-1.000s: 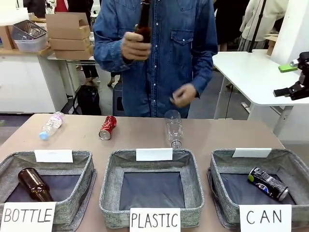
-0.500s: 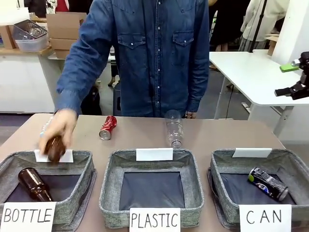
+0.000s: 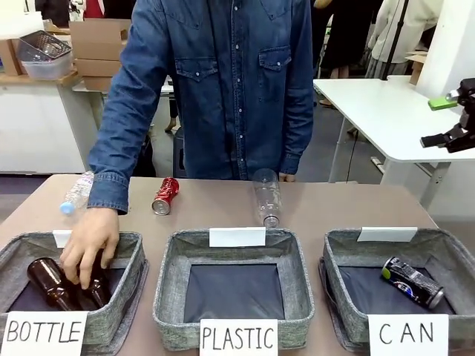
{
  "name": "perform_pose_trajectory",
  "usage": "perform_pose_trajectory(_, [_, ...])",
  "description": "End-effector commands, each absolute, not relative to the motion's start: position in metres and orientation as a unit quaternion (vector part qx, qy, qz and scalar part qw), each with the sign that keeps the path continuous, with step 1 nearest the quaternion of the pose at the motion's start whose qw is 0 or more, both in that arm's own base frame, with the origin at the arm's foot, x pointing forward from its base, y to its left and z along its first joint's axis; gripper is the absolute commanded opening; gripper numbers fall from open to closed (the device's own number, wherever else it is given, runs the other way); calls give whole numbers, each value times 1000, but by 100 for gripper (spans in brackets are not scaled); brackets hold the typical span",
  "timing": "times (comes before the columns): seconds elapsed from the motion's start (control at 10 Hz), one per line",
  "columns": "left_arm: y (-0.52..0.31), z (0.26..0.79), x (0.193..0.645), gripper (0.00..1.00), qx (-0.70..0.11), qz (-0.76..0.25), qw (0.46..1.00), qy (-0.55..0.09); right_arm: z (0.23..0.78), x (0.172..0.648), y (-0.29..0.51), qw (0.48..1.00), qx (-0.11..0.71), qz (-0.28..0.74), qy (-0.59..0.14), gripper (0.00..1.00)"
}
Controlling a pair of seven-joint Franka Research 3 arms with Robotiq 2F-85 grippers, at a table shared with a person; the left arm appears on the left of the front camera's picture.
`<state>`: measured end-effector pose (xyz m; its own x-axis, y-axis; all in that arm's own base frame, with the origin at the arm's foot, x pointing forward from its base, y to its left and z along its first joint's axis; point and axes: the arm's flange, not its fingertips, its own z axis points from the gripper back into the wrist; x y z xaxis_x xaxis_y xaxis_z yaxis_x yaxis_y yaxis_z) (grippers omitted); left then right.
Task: Sort the can waste into the basket.
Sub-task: Pick up the can waste from the table and place it in the right Fabric basket.
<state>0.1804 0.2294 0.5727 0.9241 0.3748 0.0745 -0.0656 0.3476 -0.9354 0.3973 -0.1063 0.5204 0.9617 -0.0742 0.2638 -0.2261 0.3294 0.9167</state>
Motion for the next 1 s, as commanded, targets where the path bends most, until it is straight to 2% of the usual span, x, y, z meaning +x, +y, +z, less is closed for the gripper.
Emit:
perform_pose_trajectory(0.0, [195,568,215,100,-548,97,822,-121,521,397,-110,807,574,57,-128,100])
perform_pose_trajectory(0.2, [160,542,256,100,-560,48,825,-62,521,397,-110,807,574,57,-128,100])
perform_pose_trajectory(0.3, [162,528,264,100,-562,70,823,-49,521,397,-110,807,574,57,-128,100])
perform_pose_trajectory(0.4, [169,520,261,100,-562,80,821,-56,521,397,-110,807,574,57,-128,100])
perform_pose_trajectory(0.5, [183,521,250,100,-565,92,815,-91,521,397,-110,807,574,57,-128,100])
perform_pose_trajectory(0.6, [179,537,229,100,-546,138,820,-106,521,397,-110,807,574,57,-128,100])
perform_pose_trajectory(0.7, [162,517,266,100,-559,82,824,-51,521,397,-110,807,574,57,-128,100])
perform_pose_trajectory(0.8, [162,517,266,100,-559,82,824,-51,521,397,-110,807,574,57,-128,100])
perform_pose_trajectory(0.9, [180,524,249,100,-557,103,820,-79,521,397,-110,807,574,57,-128,100])
